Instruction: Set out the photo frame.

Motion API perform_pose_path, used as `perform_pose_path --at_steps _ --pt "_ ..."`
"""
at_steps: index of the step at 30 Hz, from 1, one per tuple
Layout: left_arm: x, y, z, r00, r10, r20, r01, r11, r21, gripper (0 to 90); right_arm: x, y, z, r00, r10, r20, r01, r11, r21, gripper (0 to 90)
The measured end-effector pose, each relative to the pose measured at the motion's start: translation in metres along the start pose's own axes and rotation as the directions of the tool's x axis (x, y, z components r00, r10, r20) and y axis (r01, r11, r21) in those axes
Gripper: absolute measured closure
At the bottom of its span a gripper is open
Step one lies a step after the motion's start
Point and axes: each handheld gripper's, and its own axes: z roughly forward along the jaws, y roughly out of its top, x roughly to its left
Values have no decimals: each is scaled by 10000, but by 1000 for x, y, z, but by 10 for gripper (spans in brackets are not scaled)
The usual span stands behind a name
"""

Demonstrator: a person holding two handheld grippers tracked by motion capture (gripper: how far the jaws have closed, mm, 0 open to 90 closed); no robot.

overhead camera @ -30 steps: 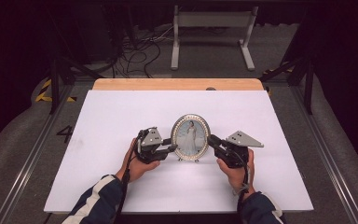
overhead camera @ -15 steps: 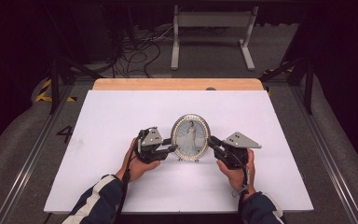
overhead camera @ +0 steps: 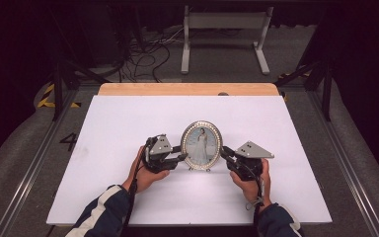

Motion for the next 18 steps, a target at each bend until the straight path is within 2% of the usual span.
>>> perform_pose_path --at_steps 5,10,13,18 --pt "-1 0 -3 10000 56 -58 -55 10000 72 614 0 0 -1 9998 -134 113 132 9998 147 765" --pt "-4 2 -7 9992 362 -190 -360 9993 143 534 1 1 -1 9984 -555 120 549 9975 449 732" --pt "-4 2 -7 9987 465 -208 -461 9987 215 484 -1 1 -2 9963 -844 -177 852 9949 544 693" --pt "-6 1 -7 9974 667 -286 -655 9970 408 394 -1 -3 -4 9915 -1281 -217 1295 9884 788 610"
